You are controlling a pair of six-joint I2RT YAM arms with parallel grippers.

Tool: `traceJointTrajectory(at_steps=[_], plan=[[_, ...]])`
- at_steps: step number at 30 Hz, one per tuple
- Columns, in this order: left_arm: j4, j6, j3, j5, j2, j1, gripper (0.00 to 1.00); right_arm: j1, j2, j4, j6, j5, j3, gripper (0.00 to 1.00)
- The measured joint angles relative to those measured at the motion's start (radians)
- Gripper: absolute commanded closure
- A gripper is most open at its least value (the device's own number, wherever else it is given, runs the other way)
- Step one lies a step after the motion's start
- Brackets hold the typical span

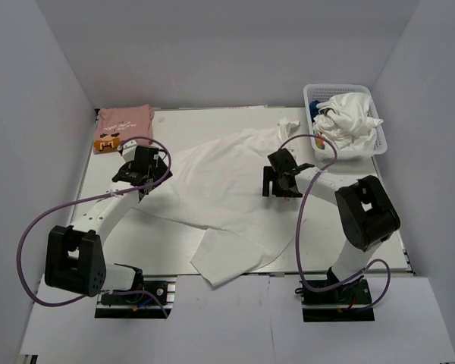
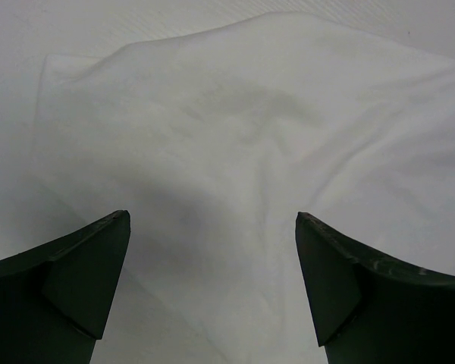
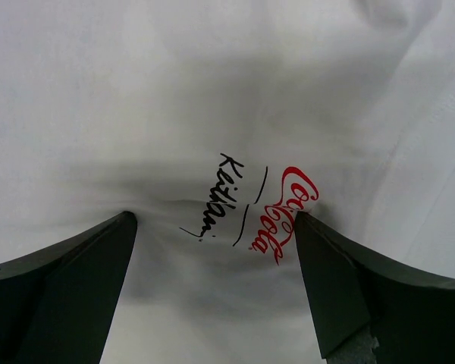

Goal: Fold and stack the t-shirts
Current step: Flatten out the tshirt

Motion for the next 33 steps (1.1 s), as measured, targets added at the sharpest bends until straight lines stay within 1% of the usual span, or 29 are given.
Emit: traceJointTrajectory(at_steps=[7,11,14,17,20,23,27,29,30,31,33], plan=[[-0.029,-0.057,-0.025,-0.006,-0.008,0.001,0.0,-0.131,0.156,-0.004,-0.041,0.009,0.2,0.1],[-0.056,-0.083,-0.037,-0.011,0.017,0.011,0.0,-0.206,0.212,-0.038,-0.141,0.048,0.315,0.1],[-0.071,-0.106,-0.075,-0.016,0.038,0.028,0.0,-0.211,0.196,-0.027,-0.258,0.046,0.359,0.1],[-0.073,-0.119,-0.124,-0.003,0.055,0.048,0.0,-0.154,0.127,0.0,-0.361,0.04,0.351,0.1],[-0.068,-0.126,-0.152,0.027,0.074,0.061,0.0,-0.075,0.027,0.033,-0.42,0.045,0.311,0.1],[-0.065,-0.13,-0.168,0.043,0.086,0.061,0.01,-0.01,-0.05,0.052,-0.431,0.063,0.265,0.1],[-0.058,-0.139,-0.18,0.039,0.086,0.065,0.03,0.038,-0.122,0.049,-0.415,0.065,0.175,0.1],[-0.046,-0.148,-0.182,0.032,0.087,0.065,0.07,0.069,-0.156,0.035,-0.39,0.064,0.123,0.1],[-0.038,-0.153,-0.182,0.027,0.09,0.066,0.13,0.092,-0.169,0.014,-0.372,0.061,0.104,0.1],[-0.028,-0.158,-0.182,0.023,0.097,0.07,0.15,0.124,-0.182,-0.016,-0.348,0.063,0.092,0.1],[-0.016,-0.16,-0.177,0.004,0.112,0.071,0.23,0.2,-0.201,-0.058,-0.301,0.067,0.077,0.1]])
